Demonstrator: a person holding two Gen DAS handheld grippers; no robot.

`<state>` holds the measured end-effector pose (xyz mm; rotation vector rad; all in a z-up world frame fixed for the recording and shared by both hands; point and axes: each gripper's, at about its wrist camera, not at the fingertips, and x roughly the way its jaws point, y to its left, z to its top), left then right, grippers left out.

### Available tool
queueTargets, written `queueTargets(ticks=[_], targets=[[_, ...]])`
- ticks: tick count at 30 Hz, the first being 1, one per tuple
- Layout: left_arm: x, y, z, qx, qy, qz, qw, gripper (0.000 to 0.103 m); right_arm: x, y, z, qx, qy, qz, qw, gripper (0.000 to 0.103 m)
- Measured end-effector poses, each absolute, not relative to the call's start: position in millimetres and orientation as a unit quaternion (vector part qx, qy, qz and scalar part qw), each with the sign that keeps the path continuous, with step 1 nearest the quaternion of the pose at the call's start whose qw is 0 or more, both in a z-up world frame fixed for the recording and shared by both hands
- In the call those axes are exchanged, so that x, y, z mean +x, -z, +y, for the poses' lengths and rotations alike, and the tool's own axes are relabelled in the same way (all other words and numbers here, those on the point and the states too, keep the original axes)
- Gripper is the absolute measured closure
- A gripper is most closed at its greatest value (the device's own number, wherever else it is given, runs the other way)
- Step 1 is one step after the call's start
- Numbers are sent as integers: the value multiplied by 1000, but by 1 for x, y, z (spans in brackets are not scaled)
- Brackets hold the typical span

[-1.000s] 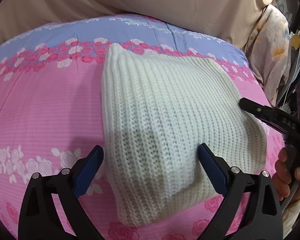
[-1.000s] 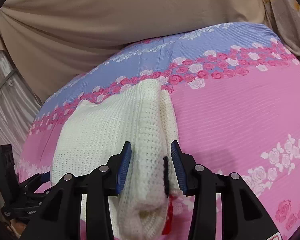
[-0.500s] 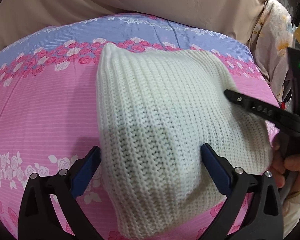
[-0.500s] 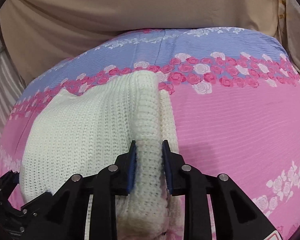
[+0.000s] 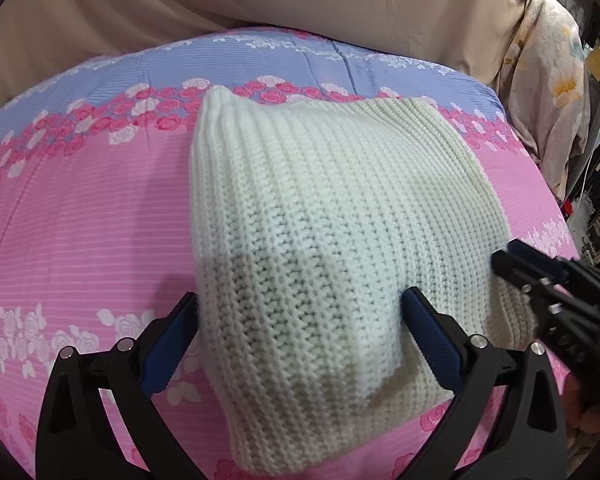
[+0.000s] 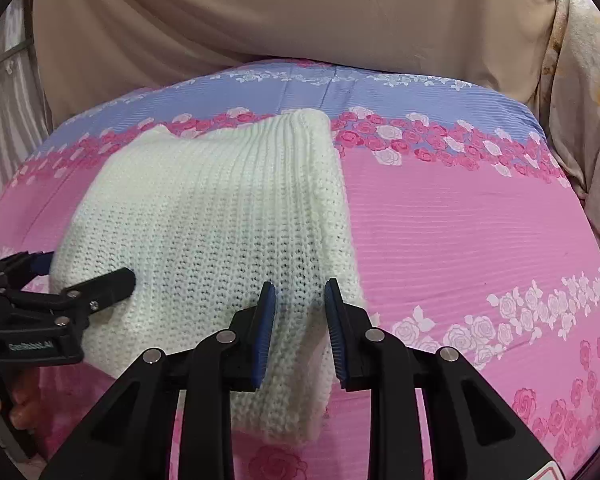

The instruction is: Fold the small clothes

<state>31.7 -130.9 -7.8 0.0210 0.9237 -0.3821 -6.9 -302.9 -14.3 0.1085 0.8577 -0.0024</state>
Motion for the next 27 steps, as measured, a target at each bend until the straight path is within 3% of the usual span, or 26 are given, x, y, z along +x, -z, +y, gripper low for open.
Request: queueTargets(ticks=[5,7,12,19,27], targets=[[29,6,-130,9,183,443,877,6,-7,32,-310,44,12,438,898,76],[29,9,-131,6,183,449,874,6,-5,46,-315,60,18,448,892,61],[26,2,-134,19,180,441,879,6,-13,34,-335,146,-8,428,892,62],[36,4,-137,-2,171,455,874,5,-1,47,-337,169,-8,450,877,39],[54,12,-136,-35,177,480,859,5,19,61,-343,227,-45,458,858,26]])
